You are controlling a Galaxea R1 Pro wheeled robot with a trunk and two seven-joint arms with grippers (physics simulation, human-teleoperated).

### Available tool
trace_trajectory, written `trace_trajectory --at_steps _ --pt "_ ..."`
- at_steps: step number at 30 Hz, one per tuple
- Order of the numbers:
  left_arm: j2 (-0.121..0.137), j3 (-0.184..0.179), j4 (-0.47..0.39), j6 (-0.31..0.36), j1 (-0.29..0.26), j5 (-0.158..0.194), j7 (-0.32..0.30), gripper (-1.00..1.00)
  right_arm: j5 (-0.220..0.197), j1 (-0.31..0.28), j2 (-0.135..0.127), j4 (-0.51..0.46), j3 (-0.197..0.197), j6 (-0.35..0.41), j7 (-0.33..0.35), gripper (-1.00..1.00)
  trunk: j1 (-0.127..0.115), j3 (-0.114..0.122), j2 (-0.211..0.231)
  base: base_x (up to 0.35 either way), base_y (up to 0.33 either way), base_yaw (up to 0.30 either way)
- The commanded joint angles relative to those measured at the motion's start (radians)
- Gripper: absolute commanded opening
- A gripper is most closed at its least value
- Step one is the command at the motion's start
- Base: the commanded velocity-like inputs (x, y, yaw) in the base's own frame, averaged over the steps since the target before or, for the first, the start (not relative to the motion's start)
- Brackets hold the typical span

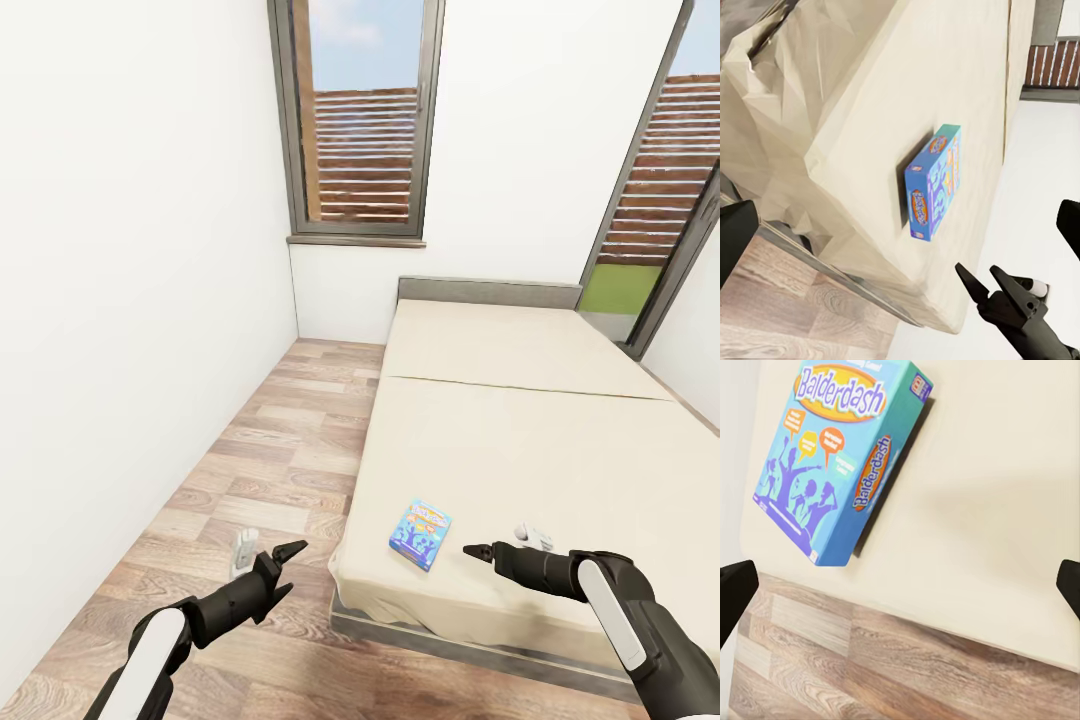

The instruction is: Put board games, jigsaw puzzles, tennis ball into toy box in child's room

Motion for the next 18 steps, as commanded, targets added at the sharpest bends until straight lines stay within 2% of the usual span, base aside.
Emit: trace_trajectory --at_steps 1,10,18 --pt "0.000 -0.001 0.003 0.000 0.005 -0.003 -0.003 1.00 0.008 -0.001 0.000 0.000 -0.001 0.004 0.008 1.00 0.000 -0.001 0.000 0.000 0.000 0.000" --pt "0.001 -0.004 0.010 -0.011 0.014 -0.022 -0.006 1.00 0.008 -0.001 0.000 0.000 -0.001 0.002 0.007 1.00 0.000 0.000 0.000 0.017 0.000 -0.011" --pt "0.000 -0.005 0.017 -0.014 0.017 -0.044 -0.006 1.00 0.007 0.000 0.000 0.000 -0.002 0.000 0.009 1.00 0.000 0.000 0.000 0.121 0.000 -0.008"
